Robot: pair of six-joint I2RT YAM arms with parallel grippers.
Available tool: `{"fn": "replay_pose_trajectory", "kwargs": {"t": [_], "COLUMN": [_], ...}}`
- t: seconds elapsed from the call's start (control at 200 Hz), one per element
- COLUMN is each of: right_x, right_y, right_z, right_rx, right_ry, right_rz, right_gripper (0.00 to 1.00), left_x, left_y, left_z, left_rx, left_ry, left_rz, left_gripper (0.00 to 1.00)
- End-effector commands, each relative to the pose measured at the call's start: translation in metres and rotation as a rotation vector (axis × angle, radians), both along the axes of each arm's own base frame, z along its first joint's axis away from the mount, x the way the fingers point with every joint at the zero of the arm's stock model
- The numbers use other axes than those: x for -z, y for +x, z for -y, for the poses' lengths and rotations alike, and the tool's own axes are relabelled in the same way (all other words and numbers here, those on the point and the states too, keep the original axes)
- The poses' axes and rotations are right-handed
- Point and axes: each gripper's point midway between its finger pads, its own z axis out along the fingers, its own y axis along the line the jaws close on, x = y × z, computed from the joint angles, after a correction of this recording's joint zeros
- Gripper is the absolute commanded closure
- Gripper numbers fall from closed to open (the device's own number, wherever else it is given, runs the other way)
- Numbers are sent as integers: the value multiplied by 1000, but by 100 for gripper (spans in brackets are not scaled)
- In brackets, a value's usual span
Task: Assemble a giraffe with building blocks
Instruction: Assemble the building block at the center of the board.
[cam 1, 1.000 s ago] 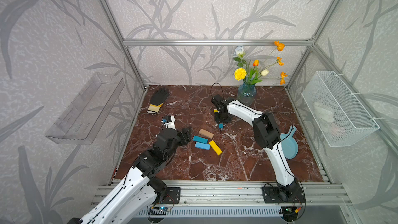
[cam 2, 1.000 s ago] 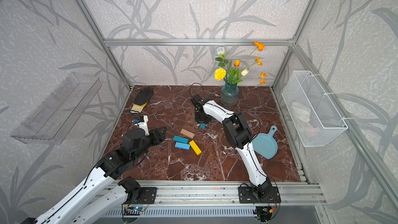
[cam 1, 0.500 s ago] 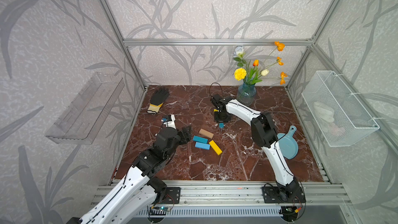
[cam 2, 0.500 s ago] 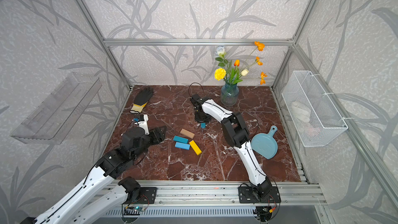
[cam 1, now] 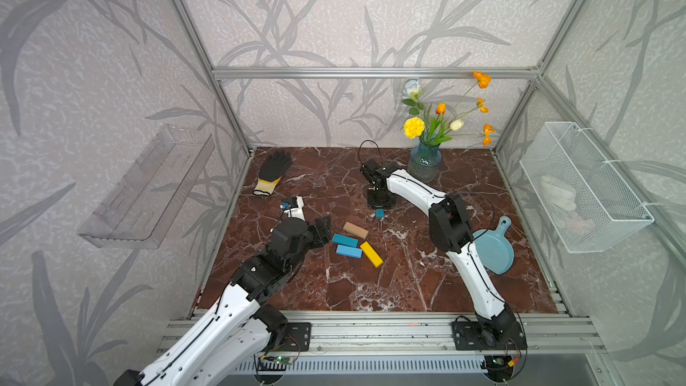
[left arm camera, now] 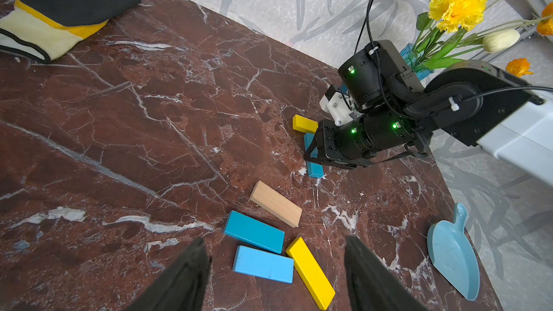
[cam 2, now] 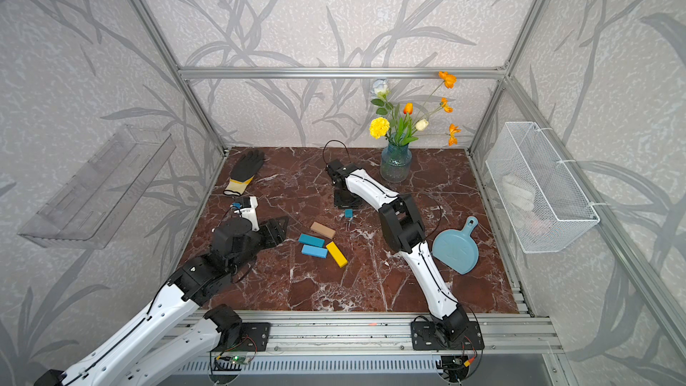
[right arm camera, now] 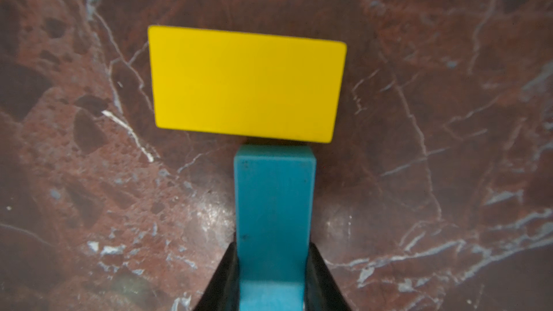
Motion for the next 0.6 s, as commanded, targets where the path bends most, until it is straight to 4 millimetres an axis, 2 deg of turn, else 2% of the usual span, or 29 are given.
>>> {"fn": "replay_pose_trajectory", "kwargs": {"t": [0.0, 0.595], "right_x": [27, 29], "right_y": [-3, -2], "right_z": [12, 21], "right_rx": [16, 58], "right_ry": [-66, -87], "right_rz": [-41, -46], "right_gripper": [79, 79], "left_x": [-13, -13], "left_y": [2, 1], "left_z": [3, 3], "left_rx": [15, 15], "left_ry": [-8, -8], "left_rz": [35, 36], "left_gripper": [27, 27]}}
